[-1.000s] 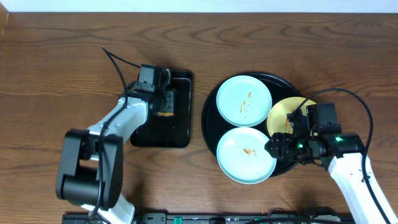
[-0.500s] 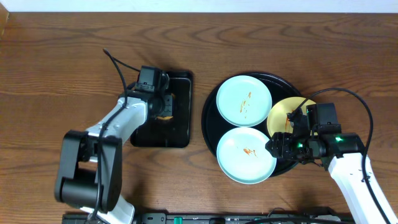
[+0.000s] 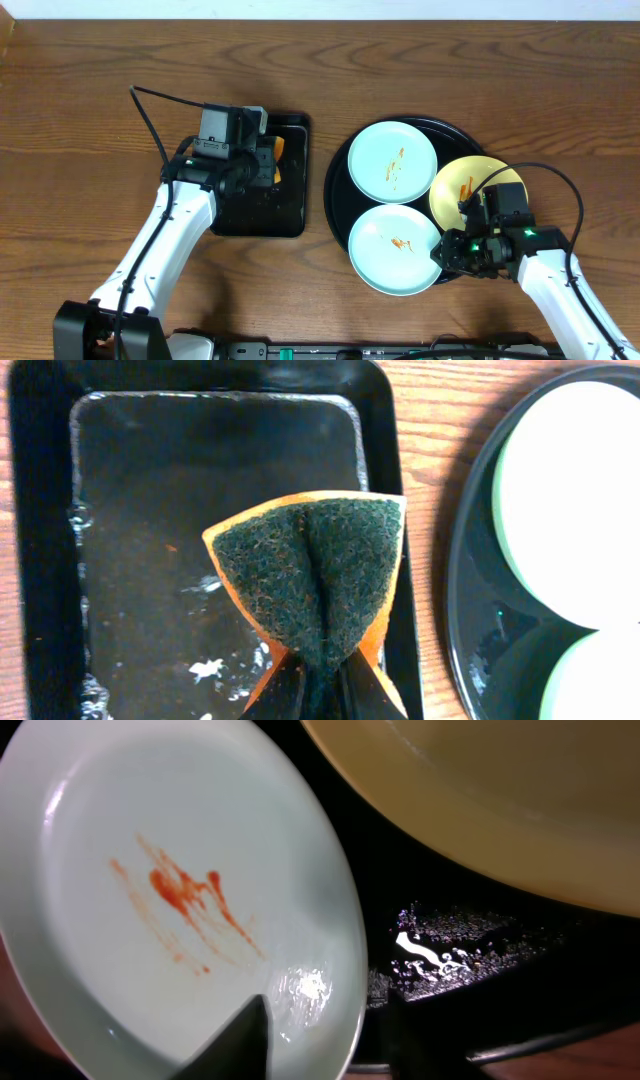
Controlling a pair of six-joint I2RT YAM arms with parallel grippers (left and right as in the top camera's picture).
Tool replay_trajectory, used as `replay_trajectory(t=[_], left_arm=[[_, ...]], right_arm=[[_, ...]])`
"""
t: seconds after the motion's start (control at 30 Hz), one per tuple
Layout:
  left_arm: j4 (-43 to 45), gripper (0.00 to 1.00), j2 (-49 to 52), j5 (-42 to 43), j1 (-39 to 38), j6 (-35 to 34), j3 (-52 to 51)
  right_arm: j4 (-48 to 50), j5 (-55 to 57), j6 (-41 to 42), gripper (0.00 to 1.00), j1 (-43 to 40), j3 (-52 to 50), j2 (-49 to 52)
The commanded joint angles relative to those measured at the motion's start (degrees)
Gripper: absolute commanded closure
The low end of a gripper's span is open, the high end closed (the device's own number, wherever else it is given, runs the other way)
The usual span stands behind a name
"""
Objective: Clean dirty plates on tray and stack at the side
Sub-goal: 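Grasp the green-orange sponge with the left gripper and lift it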
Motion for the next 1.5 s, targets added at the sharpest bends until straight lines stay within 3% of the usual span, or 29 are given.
replay_trajectory(t=[0.0,0.27,0.47,0.57,0.73,1.07,1.47], left_arm=[[-0.13,0.92,-0.72,2.56,0.00,-0.35,0.85],[-0.11,0.92,-0.74,2.54,0.00,-0.35,0.85],[0.57,0.92,-0.74,0.48,0.00,-0.28,0.85],[2.58,0.92,-0.74,-3.87,0.00,-0.28,0.85],[9.38,0.92,-0.74,-4.17,0.00,-0.02,0.87],[20.83,0.92,-2.56,-4.20,0.00,0.37,0.87],[22.05,0.92,-4.72,-5.46,0.00,0.35,0.87]], right_arm=[[0.98,-0.39,0.81,0.73,0.61,-1.05,0.92],[4.76,-0.37,4.02,0.78,0.61,-4.26,1.86],[7.26,-0.35,4.39,0.91,0.61,-4.31,1.86],[8.76,-0.28,4.39,0.94,0.61,-4.33,1.86],[11.10,-0.07,4.39,0.99,0.61,-4.33,1.88],[14.32,0.28,4.39,0.99,0.61,-4.33,1.88],[14.45,0.26,4.39,0.99,0.61,-4.33,1.86]])
